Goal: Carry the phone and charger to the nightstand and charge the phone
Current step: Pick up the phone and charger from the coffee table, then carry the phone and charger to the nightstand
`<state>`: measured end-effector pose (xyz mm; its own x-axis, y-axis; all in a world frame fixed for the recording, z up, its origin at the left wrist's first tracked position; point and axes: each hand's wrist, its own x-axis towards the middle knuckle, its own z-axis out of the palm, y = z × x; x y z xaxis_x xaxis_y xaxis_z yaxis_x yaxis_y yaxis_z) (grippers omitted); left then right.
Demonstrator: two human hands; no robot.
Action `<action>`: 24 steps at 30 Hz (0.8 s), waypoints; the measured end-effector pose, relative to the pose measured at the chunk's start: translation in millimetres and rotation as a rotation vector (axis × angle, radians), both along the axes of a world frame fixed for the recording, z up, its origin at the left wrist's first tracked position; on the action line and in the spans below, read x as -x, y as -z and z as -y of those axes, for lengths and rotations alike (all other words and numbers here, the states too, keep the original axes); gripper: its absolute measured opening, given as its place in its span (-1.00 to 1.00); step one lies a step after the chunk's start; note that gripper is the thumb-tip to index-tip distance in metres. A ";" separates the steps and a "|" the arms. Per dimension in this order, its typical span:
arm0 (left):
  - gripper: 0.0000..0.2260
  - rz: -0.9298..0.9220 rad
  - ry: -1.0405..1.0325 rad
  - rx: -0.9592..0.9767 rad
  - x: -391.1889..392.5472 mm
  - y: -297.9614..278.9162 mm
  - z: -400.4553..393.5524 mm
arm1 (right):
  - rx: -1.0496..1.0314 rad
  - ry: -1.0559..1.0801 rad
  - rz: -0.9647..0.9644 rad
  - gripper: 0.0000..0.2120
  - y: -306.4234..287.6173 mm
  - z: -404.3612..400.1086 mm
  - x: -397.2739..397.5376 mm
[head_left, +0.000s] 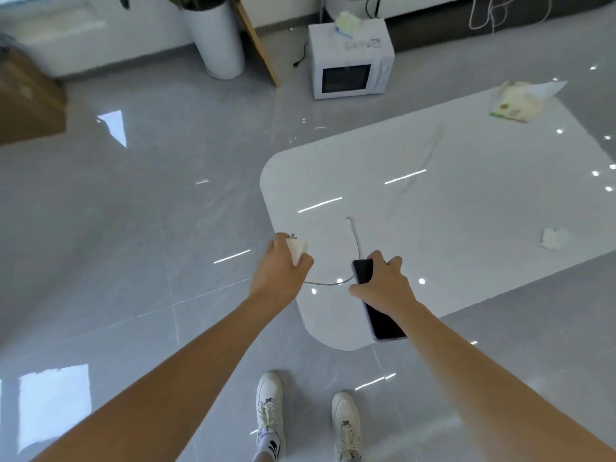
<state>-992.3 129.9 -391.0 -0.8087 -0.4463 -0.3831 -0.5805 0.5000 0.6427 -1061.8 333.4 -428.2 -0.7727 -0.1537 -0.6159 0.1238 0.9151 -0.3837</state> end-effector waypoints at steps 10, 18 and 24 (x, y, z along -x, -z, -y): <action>-0.58 -0.073 -0.363 0.088 -137.9 -178.0 28.4 | 0.190 -0.343 -0.112 -0.39 -156.6 70.7 -68.1; -0.59 -0.151 -0.700 0.235 -313.6 -276.9 62.7 | 0.322 -0.724 -0.110 -0.54 -235.0 162.6 -202.2; -0.60 -0.143 -0.998 0.342 -486.5 -315.8 50.4 | 0.381 -1.052 -0.165 -0.50 -272.4 225.7 -358.6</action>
